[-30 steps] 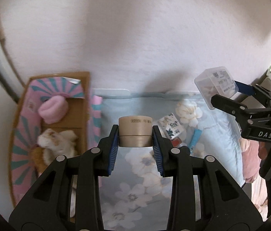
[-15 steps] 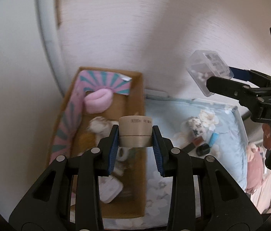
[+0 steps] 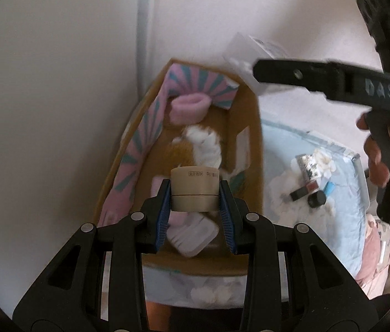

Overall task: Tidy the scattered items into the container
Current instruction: 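Carry the cylinder and plastic box over the box and open both tools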

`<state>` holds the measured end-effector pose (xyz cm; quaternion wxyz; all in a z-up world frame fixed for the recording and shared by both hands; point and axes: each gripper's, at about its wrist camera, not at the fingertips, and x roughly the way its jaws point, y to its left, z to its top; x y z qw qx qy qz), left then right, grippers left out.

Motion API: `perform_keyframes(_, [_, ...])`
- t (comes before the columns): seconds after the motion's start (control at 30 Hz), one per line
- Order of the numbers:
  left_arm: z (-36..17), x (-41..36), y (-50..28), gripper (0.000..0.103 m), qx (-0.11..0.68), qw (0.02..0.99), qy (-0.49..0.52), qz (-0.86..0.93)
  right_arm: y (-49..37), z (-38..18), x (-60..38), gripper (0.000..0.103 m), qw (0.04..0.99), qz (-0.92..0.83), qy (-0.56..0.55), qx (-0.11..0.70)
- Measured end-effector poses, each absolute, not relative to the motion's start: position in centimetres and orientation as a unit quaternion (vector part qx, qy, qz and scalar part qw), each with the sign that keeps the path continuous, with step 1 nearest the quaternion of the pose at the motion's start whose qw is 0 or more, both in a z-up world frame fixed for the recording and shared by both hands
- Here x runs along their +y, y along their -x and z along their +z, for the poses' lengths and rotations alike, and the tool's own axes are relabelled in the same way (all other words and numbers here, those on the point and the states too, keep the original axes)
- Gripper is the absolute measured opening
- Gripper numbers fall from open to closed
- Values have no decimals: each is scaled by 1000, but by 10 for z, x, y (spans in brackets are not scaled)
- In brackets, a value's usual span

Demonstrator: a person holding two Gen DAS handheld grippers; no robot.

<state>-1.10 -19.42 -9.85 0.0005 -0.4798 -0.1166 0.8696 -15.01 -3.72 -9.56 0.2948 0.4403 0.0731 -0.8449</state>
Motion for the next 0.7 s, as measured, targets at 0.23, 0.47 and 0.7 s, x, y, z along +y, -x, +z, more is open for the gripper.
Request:
perform_keyframes(0.23, [-116,-200,12,30,-125,5,494,860,158,-122,-48,86,297,-827,-472,65])
perform_keyframes(0.47, [-122,-200,25,32,-148,16,513,845,176,-134,-57,87,308,-801,-511,47])
perform_keyframes(0.7, [-121,-190,29,102,-131,17,518,845,193,-117,-27,90,303,-807,-507,-18])
